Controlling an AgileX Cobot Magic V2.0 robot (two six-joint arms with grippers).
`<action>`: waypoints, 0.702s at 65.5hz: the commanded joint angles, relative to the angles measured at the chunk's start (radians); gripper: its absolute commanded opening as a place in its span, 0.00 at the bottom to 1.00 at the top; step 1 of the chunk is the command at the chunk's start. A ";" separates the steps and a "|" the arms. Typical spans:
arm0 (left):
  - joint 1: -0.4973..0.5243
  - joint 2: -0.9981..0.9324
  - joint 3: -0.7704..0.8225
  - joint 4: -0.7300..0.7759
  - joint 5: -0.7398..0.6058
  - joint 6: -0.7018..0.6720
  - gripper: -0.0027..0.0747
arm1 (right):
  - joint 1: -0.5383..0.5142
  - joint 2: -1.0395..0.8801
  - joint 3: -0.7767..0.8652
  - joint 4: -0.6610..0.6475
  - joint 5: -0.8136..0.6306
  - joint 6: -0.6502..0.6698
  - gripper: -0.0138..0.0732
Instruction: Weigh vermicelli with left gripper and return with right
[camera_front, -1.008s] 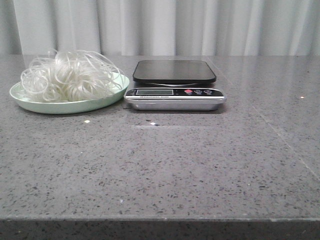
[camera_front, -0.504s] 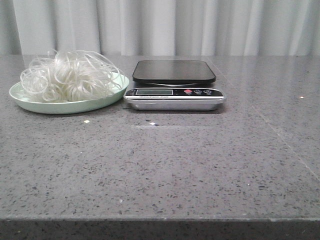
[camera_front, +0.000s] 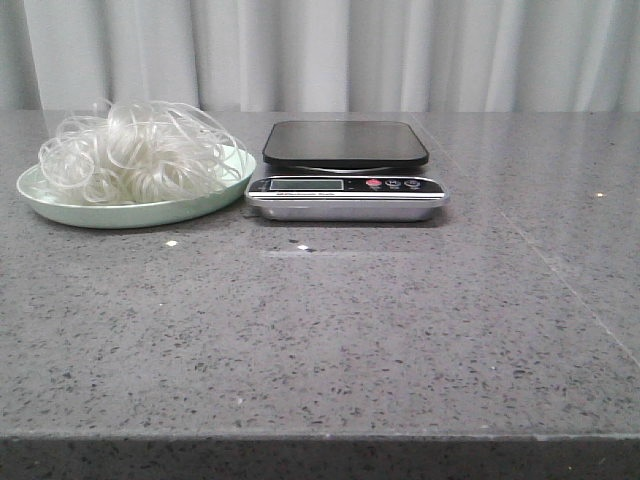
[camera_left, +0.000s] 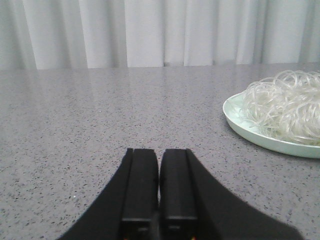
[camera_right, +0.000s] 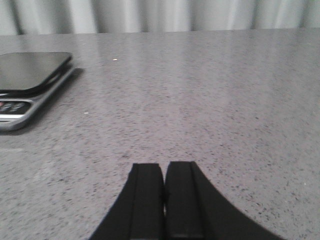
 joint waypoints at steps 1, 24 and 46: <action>-0.004 -0.022 0.007 0.002 -0.081 -0.008 0.21 | -0.022 0.002 0.034 0.018 -0.217 -0.008 0.34; -0.004 -0.022 0.007 0.002 -0.081 -0.008 0.21 | 0.048 -0.015 0.101 0.034 -0.326 -0.007 0.34; -0.004 -0.020 0.007 0.002 -0.081 -0.008 0.21 | 0.048 -0.015 0.101 0.034 -0.394 -0.007 0.34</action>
